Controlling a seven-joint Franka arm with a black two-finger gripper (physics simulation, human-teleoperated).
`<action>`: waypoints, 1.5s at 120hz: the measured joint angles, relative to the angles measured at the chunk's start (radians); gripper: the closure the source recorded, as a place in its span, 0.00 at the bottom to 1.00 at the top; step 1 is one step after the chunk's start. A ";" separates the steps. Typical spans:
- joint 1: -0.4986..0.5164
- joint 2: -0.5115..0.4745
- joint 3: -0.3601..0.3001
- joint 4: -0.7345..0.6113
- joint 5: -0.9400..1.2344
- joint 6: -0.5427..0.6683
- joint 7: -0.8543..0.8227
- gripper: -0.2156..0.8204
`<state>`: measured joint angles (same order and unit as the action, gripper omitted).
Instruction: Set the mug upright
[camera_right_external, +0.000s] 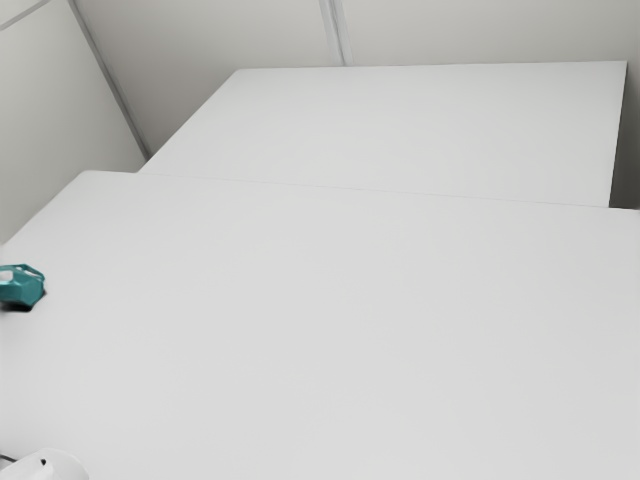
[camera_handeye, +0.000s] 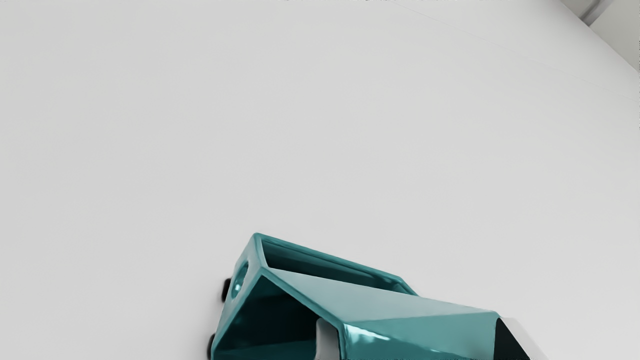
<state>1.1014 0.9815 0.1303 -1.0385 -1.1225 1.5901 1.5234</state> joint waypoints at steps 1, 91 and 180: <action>0.000 -0.001 -0.001 0.000 0.000 0.000 0.000 0.58; -0.126 -0.129 -0.021 -0.096 0.090 0.053 -0.017 0.97; -0.729 -0.789 -0.015 -0.755 0.891 0.520 -0.624 0.97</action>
<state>0.3728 0.1927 0.1149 -1.7931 -0.2319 2.1099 0.8998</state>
